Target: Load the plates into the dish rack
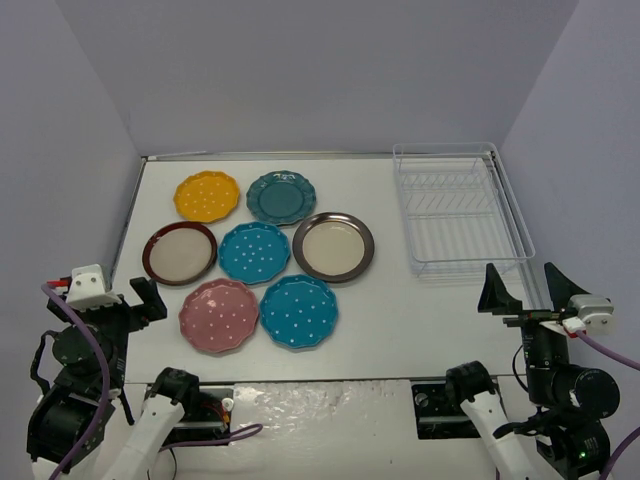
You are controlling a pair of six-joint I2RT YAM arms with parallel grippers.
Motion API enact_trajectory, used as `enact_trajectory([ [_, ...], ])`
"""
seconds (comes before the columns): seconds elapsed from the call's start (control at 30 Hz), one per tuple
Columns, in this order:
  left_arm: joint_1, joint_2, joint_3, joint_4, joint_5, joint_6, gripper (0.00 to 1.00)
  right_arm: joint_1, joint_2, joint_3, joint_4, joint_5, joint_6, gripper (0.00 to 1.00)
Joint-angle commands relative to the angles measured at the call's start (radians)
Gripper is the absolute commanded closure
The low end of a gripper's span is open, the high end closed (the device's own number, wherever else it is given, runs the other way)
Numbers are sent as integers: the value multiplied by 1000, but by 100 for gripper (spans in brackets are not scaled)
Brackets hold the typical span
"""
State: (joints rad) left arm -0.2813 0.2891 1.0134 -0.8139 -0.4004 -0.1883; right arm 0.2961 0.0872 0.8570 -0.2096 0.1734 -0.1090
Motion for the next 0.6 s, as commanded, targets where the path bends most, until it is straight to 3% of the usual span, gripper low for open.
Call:
enact_trajectory([
  [0.0, -1, 52, 28, 31, 18, -8, 3, 5, 35, 12, 81, -26, 23, 0],
  [0.27, -1, 153, 51, -4, 43, -65, 3, 3, 126, -12, 95, -100, 198, 0],
  [0.57, -2, 477, 143, -104, 249, -251, 3, 5, 534, 37, 96, -282, 469, 0],
])
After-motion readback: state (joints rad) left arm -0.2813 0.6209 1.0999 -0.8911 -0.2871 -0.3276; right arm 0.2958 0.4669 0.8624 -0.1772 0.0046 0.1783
